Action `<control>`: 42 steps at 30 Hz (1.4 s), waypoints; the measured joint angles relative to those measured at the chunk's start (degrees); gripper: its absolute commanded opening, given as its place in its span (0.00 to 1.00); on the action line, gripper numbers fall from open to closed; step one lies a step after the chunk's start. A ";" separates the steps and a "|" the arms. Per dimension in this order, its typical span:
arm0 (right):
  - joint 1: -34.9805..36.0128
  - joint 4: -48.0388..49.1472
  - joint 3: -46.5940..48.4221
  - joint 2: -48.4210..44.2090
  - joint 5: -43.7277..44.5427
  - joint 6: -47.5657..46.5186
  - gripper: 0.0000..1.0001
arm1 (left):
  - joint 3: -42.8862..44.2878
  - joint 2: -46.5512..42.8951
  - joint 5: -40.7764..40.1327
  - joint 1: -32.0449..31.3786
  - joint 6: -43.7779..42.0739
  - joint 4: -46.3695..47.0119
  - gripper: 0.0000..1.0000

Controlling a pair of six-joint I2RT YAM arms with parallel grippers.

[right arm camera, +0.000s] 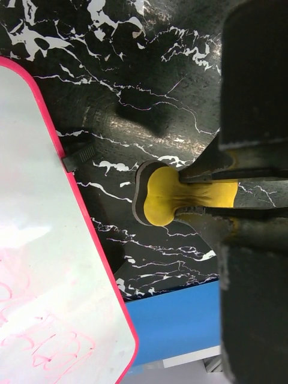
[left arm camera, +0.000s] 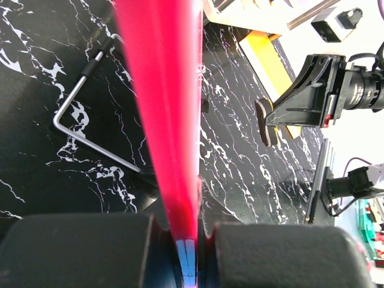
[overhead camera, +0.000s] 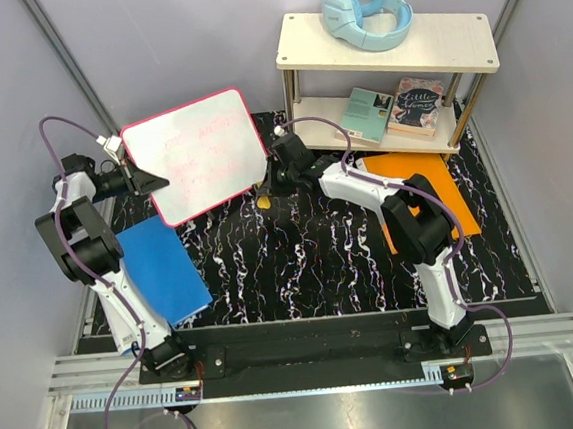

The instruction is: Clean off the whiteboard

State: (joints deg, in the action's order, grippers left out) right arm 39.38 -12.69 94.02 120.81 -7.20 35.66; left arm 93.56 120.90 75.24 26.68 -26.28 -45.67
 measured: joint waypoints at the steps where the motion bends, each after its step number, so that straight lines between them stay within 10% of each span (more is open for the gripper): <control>1: 0.00 0.13 0.00 -0.04 0.00 0.00 0.00 | -0.35 -0.13 0.00 0.07 -0.15 0.42 0.00; 14: 0.00 0.24 2.45 0.28 0.04 -0.04 0.00 | 0.39 0.00 -1.73 -0.11 2.89 1.75 0.00; 42: 0.37 -3.39 51.43 27.89 16.65 -11.08 0.00 | -13.94 -10.95 -1.90 -1.09 -2.89 15.37 0.00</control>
State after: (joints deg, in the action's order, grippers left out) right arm 39.75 -16.08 145.45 148.70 9.45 24.58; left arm 79.61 109.95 73.34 25.58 -29.17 -30.30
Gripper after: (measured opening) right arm 0.157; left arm 0.072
